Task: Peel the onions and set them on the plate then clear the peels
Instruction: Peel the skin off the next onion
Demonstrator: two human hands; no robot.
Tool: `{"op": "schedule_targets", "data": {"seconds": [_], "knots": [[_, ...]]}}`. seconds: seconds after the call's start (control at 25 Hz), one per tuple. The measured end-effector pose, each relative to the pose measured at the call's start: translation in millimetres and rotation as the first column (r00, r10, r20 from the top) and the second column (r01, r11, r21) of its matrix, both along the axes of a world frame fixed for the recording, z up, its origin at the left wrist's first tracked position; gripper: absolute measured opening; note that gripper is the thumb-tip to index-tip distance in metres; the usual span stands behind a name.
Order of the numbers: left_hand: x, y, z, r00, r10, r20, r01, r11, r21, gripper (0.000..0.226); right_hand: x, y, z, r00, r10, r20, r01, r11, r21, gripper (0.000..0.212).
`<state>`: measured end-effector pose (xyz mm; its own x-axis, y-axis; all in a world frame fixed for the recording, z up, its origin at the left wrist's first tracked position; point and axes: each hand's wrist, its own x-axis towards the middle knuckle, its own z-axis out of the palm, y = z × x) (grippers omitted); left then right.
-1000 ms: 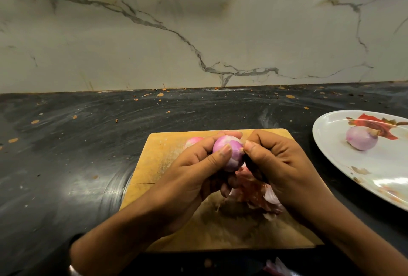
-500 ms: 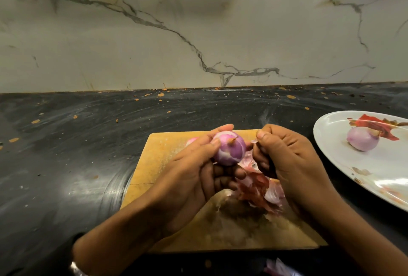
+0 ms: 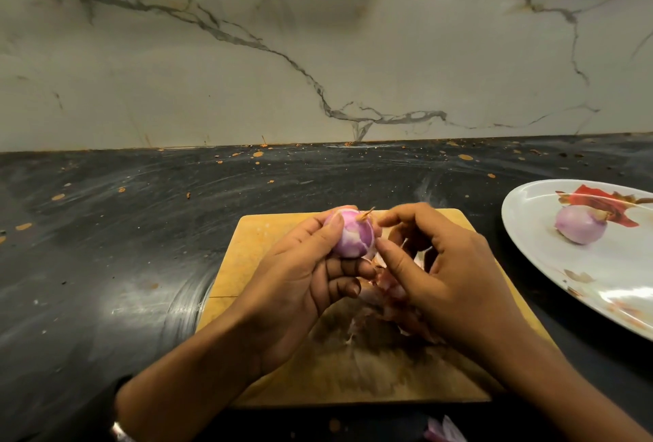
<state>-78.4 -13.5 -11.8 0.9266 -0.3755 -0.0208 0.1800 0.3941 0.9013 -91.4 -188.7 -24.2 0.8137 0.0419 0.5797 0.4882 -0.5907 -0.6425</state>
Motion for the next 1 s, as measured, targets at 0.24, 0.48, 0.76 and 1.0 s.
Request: {"op": "schedule_targets", "data": {"seconds": [0.24, 0.48, 0.76, 1.0], "knots": [[-3.7, -1.0, -1.4, 0.999, -0.014, 0.03, 0.012, 0.997, 0.072, 0.047, -0.8, -0.1, 2.8, 0.992, 0.053, 0.119, -0.061, 0.996, 0.071, 0.018], [-7.9, -3.7, 0.6, 0.998, -0.021, 0.055, 0.016, 0.996, 0.084, 0.048, -1.9, -0.2, 3.8, 0.995, 0.085, 0.049, -0.095, 0.962, 0.257, 0.012], [-7.6, -2.6, -0.7, 0.995, -0.04, 0.097, 0.021, 0.983, 0.184, 0.05, -0.7, 7.8, 3.7, 0.992, 0.054, 0.117, -0.061, 0.996, 0.064, 0.013], [-8.2, -5.0, -4.9, 0.96, -0.047, 0.276, -0.027, 0.966, 0.258, 0.038, 0.9, 6.6, -0.8, 0.987, -0.043, 0.155, 0.05, 0.998, -0.043, 0.009]]}}
